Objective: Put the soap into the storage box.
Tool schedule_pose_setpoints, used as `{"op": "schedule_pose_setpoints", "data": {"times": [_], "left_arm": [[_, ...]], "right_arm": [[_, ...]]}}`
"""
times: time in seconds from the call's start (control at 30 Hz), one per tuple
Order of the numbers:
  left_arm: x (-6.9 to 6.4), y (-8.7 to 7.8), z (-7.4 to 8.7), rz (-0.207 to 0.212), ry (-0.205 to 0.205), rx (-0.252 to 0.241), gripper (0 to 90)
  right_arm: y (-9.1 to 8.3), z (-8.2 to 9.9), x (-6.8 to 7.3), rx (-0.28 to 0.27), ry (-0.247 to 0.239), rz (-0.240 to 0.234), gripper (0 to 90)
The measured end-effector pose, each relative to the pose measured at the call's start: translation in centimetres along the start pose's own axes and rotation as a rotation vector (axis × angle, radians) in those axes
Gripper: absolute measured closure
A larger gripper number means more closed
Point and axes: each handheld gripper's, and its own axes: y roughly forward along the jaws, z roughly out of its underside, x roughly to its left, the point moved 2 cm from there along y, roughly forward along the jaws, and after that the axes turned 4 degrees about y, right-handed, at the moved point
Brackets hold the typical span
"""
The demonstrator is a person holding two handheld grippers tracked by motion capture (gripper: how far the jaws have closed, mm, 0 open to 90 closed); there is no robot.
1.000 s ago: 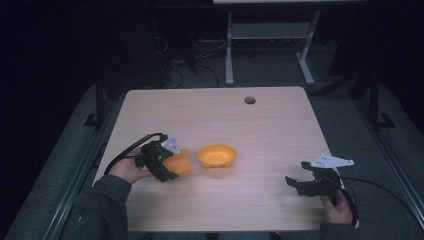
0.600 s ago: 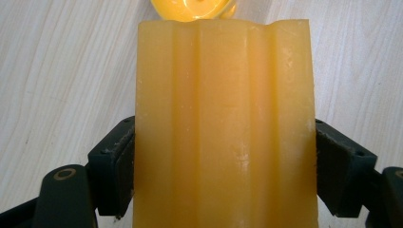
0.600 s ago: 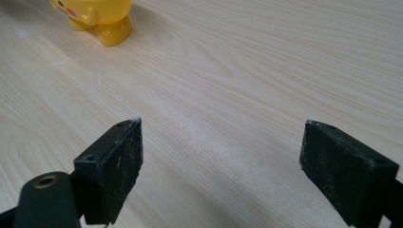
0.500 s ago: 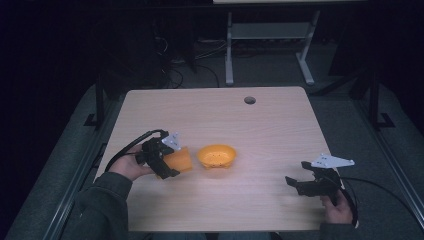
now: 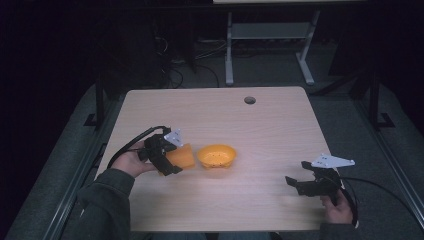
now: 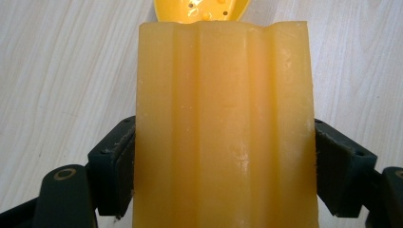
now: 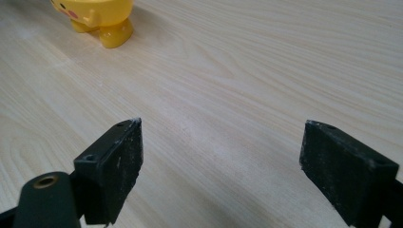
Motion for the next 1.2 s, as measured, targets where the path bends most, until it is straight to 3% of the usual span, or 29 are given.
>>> {"op": "schedule_pose_setpoints", "data": {"times": [1.2], "left_arm": [[1.2,0.6,-4.9,0.015,0.068,-0.010,20.8]], "right_arm": [[0.0,-0.1,-0.1,-0.012,0.000,-0.012,13.9]]}}
